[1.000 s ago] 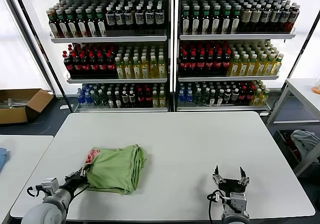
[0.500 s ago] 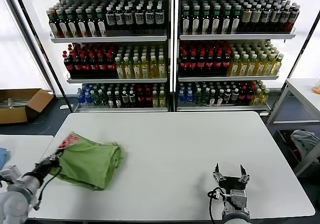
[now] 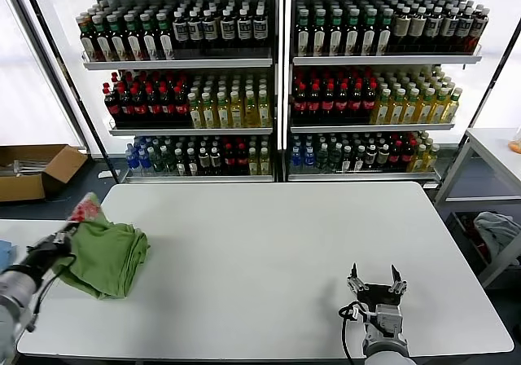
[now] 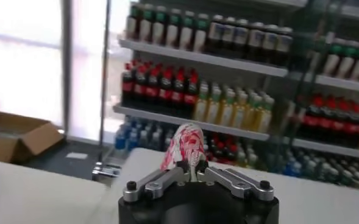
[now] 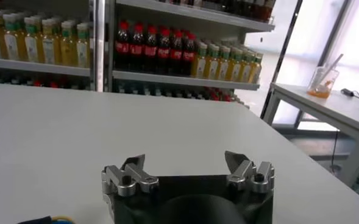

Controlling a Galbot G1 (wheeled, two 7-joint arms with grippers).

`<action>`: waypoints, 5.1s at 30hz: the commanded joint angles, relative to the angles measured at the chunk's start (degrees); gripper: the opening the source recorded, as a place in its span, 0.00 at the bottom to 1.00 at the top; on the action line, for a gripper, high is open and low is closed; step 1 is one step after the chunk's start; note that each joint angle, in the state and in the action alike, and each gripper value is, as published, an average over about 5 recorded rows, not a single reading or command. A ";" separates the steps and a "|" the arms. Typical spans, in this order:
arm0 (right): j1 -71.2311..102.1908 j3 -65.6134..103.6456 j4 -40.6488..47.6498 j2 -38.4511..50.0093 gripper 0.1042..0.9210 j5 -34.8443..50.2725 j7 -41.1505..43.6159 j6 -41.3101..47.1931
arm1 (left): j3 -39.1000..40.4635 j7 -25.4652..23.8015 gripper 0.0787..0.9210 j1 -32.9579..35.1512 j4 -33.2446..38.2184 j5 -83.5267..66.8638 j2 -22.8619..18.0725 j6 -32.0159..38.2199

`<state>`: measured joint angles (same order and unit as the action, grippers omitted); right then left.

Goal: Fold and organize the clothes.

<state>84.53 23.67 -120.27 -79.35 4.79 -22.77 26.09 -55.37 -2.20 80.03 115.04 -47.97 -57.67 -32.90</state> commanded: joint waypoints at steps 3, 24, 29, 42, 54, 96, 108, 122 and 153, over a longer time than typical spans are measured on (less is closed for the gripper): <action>0.54 0.33 -0.57 0.42 0.88 0.79 2.55 0.02 | 31.45 0.37 0.03 0.05 10.87 24.57 -15.71 -0.19; 4.86 1.46 -1.93 -1.05 0.88 -1.88 2.41 -0.74 | 47.80 -2.49 0.04 -8.24 -4.25 21.33 -25.92 3.17; 3.66 0.51 -1.38 -1.11 0.88 -1.66 2.56 -0.48 | 48.06 -1.41 0.18 -8.20 1.77 11.21 -26.18 3.44; -5.81 -6.19 1.57 -1.30 0.88 9.17 1.60 5.76 | 41.55 1.39 0.63 -6.04 9.63 8.96 -22.71 5.25; -7.03 -5.00 2.14 -0.39 0.88 9.90 1.43 6.27 | 43.40 0.13 0.88 -5.32 6.89 12.12 -23.14 6.54; -6.27 -10.66 -0.57 3.77 0.47 48.75 -14.85 7.25 | 28.90 9.35 0.88 -3.87 9.66 17.01 -18.31 -0.09; -12.96 -5.05 3.04 14.19 0.06 29.97 -5.95 7.38 | 28.17 9.52 0.88 -3.94 10.38 15.78 -18.75 -0.10; -19.58 -0.56 17.48 17.24 0.10 7.64 7.73 6.42 | 28.28 9.64 0.88 -3.22 10.91 15.75 -19.67 -0.12; -25.26 -11.80 21.13 -2.15 0.88 15.09 -8.13 6.90 | 30.08 9.00 0.88 0.21 12.21 16.95 -19.71 -0.12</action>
<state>65.11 13.55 -109.24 -75.47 16.29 -26.44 31.92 -25.20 6.87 79.50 127.11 -31.19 -77.65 -32.99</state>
